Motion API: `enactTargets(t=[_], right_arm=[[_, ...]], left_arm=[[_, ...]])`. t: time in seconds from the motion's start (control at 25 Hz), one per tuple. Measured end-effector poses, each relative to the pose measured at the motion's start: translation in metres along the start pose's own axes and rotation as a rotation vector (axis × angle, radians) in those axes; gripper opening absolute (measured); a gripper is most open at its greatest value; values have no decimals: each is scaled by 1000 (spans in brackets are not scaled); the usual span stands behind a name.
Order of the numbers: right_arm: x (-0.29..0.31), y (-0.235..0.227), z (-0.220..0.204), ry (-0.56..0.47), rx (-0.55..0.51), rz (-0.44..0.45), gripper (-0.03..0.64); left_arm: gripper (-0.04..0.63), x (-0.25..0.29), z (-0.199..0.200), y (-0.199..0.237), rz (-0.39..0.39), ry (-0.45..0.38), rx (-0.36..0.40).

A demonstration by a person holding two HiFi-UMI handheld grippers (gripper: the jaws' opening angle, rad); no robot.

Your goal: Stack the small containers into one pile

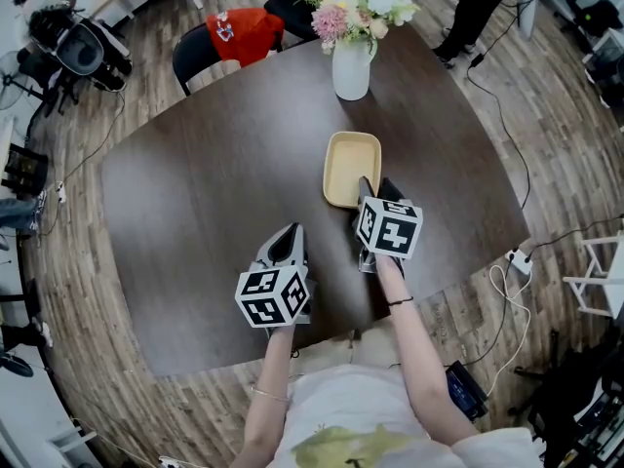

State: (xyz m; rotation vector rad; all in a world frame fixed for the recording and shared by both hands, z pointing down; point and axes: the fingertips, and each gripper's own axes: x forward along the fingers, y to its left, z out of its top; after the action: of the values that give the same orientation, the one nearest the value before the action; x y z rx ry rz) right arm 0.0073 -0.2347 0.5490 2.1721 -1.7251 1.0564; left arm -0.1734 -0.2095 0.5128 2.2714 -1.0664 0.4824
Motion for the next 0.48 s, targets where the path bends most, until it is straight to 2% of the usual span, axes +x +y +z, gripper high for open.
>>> enactTargets(t=[0.28, 0.36, 0.48], right_arm=[[-12, -7, 7, -39, 3, 87, 167], [-18, -10, 9, -45, -6, 116, 107], [-24, -11, 12, -48, -65, 166, 52]], left_arm=[[25, -2, 8, -7, -6, -37, 16], [25, -6, 13, -10, -6, -57, 25], [25, -11, 20, -11, 2, -89, 42]])
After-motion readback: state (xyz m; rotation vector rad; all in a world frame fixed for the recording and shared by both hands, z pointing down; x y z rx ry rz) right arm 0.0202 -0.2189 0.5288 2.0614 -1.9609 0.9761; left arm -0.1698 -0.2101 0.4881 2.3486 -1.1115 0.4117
